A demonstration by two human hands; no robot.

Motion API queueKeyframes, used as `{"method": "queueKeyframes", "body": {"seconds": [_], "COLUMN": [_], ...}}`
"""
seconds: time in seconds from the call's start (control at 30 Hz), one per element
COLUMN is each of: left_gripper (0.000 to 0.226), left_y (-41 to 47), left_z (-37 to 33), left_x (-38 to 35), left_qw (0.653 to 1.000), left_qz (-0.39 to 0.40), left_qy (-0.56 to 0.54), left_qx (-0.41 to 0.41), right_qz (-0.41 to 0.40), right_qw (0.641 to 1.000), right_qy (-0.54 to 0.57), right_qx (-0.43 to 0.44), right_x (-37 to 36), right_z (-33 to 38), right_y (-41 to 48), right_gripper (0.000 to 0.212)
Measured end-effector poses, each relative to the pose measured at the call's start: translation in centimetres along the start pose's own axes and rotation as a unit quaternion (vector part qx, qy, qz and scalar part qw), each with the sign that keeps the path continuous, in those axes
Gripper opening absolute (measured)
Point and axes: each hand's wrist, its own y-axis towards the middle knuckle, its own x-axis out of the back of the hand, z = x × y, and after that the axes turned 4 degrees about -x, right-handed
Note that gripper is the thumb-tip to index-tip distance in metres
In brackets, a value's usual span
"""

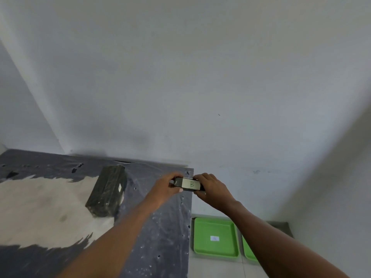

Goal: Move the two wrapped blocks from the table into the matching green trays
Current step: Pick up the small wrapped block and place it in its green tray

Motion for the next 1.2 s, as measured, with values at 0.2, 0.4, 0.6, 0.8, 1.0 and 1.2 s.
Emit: {"method": "queueKeyframes", "body": {"seconds": [0.2,0.4,0.6,0.8,1.0,1.2], "left_gripper": [0.046,0.045,0.046,0.054,0.062,0.062], "left_y": [-4.7,-9.5,-10.7,-9.0,-5.7,-3.1], "left_z": [-2.5,-5.3,-9.2,-11.7,-13.2,-13.2], "left_x": [-6.2,-13.7,-20.4,-28.0,-38.1,-47.1], "left_qw": [0.996,0.995,0.989,0.973,0.915,0.901], "left_qz": [-0.005,0.031,0.087,0.133,0.161,0.161], "left_qy": [0.063,0.03,0.058,0.146,0.343,0.387], "left_qx": [-0.066,-0.095,-0.107,-0.123,-0.136,-0.109], "right_qz": [-0.02,0.023,0.017,0.016,0.055,0.096], "right_qw": [0.999,0.997,0.993,0.981,0.966,0.963], "right_qy": [-0.03,-0.054,-0.072,-0.102,-0.126,-0.118], "right_qx": [-0.002,-0.044,-0.096,-0.165,-0.218,-0.222], "right_x": [1.3,2.4,3.6,5.2,6.8,7.4], "right_z": [-2.1,-5.6,-10.4,-18.9,-30.5,-40.7], "right_y": [-7.8,-17.1,-23.5,-28.2,-32.2,-32.7], "right_gripper": [0.04,0.05,0.044,0.043,0.044,0.044]}}
